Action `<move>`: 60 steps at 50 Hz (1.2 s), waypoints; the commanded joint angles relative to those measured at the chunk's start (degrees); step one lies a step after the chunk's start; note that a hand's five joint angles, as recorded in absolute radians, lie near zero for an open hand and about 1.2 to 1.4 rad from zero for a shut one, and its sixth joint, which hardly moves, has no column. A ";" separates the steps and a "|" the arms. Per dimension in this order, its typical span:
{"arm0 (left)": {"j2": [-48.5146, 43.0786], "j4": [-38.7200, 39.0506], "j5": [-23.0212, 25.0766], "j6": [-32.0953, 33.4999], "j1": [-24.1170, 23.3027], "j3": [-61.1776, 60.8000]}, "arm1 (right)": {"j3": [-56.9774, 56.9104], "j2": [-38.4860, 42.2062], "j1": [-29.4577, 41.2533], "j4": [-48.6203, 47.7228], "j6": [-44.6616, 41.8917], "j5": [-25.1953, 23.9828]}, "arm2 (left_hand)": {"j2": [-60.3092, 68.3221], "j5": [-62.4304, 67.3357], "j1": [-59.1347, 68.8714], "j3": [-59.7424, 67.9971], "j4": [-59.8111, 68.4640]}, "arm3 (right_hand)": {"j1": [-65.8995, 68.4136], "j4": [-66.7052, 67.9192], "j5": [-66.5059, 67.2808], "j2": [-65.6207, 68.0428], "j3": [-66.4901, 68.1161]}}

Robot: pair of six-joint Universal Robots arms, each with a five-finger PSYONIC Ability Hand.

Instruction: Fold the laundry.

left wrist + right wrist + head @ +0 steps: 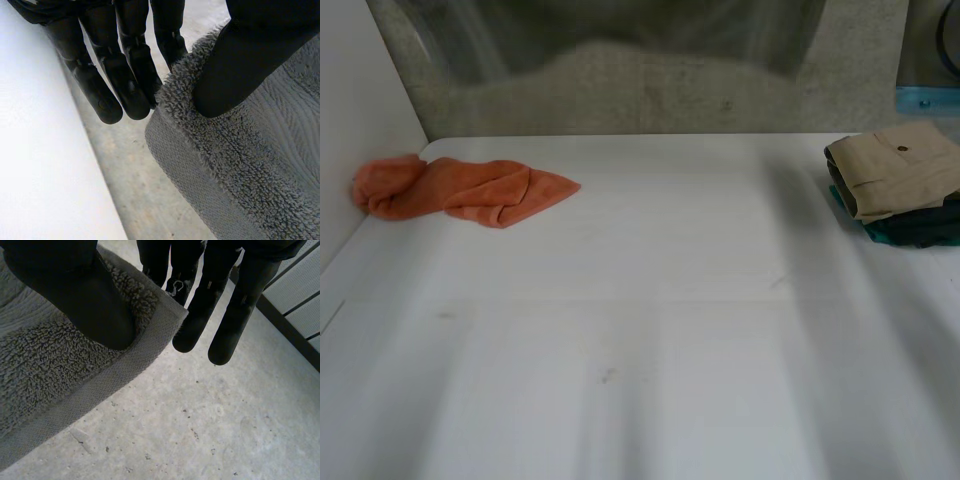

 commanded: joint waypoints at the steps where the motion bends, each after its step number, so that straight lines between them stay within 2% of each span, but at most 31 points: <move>1: -1.35 -2.01 -0.34 -0.98 1.03 -6.94 | 4.00 0.89 -0.56 3.91 -0.77 -1.16 | 11.48 13.73 13.05 11.72 11.15 | 14.46 11.61 11.99 12.30 11.93; 6: -2.66 -2.80 0.53 -0.90 0.50 -13.88 | 7.17 2.56 -0.65 7.86 -0.69 -4.84 | 11.48 13.73 13.05 11.72 11.15 | 14.46 11.61 11.99 12.30 11.93; 14: -6.44 -3.77 4.05 1.91 0.15 -28.03 | 19.55 5.02 -1.70 18.05 -2.09 -11.79 | 11.48 13.73 13.05 11.72 11.15 | 14.46 11.61 11.99 12.30 11.93; 18: -6.71 -5.87 5.46 7.09 0.06 -35.06 | 27.72 4.84 -3.02 21.66 -6.47 -15.74 | 11.48 13.73 13.05 11.72 11.15 | 14.46 11.61 11.99 12.30 11.93; 19: -6.19 -7.36 5.46 10.06 0.06 -37.60 | 30.26 4.67 -3.98 23.23 -9.27 -17.32 | 11.48 13.73 13.05 11.72 11.15 | 14.46 11.61 11.99 12.30 11.93; 21: -5.31 -9.03 5.55 13.32 0.06 -39.90 | 32.56 3.97 -4.77 24.56 -11.66 -18.03 | 11.48 13.73 13.05 11.72 11.15 | 14.46 11.61 11.99 12.30 11.93; 25: -1.36 -16.06 4.93 20.01 0.59 -45.43 | 38.19 -0.68 -6.35 31.58 -18.08 -18.74 | 11.48 13.73 13.05 11.72 11.15 | 14.46 11.61 11.99 12.30 11.93; 32: 10.24 -39.78 4.76 29.85 2.35 -55.10 | 46.19 -14.21 -10.75 48.98 -29.50 -18.74 | 11.48 13.73 13.05 11.72 11.15 | 14.46 11.61 11.99 12.30 11.93; 33: 12.78 -45.11 5.02 32.56 2.52 -57.46 | 47.85 -16.75 -12.14 52.83 -31.43 -19.17 | 11.48 13.73 13.05 11.72 11.15 | 14.46 11.61 11.99 12.30 11.93; 36: 17.61 -53.13 5.54 39.23 3.05 -61.95 | 51.19 -20.89 -15.13 60.30 -36.26 -20.40 | 11.48 13.73 13.05 11.72 11.15 | 14.46 11.61 11.99 12.30 11.93; 40: 22.28 -55.54 6.51 45.84 4.37 -64.51 | 53.57 -22.14 -18.04 66.65 -43.72 -21.81 | 11.48 13.73 13.05 11.72 11.15 | 14.46 11.61 11.99 12.30 11.93; 42: 23.17 -55.36 6.95 47.35 4.37 -64.43 | 53.40 -21.79 -18.14 66.32 -45.42 -22.34 | 11.48 13.73 13.05 11.72 11.15 | 14.46 11.61 11.99 12.30 11.93; 47: 22.48 -52.64 7.74 46.22 3.06 -60.84 | 51.83 -18.63 -16.38 61.41 -40.95 -21.29 | 11.48 13.73 13.05 11.72 11.15 | 14.46 11.61 11.99 12.30 11.93; 52: 15.01 -47.19 6.52 38.84 1.65 -52.67 | 46.64 -12.83 -13.13 53.23 -29.80 -19.88 | 11.48 13.73 13.05 11.72 11.15 | 14.46 11.61 11.99 12.30 11.93; 57: 7.01 -45.96 3.70 33.21 0.77 -44.84 | 41.28 -7.21 -10.06 44.80 -20.83 -19.71 | 11.48 13.73 13.05 11.72 11.15 | 14.46 11.61 11.99 12.30 11.93; 60: 2.45 -45.69 2.91 30.22 -0.37 -39.75 | 37.33 -3.16 -7.77 39.87 -16.43 -17.95 | 11.48 13.73 13.05 11.72 11.15 | 14.46 11.61 11.99 12.30 11.93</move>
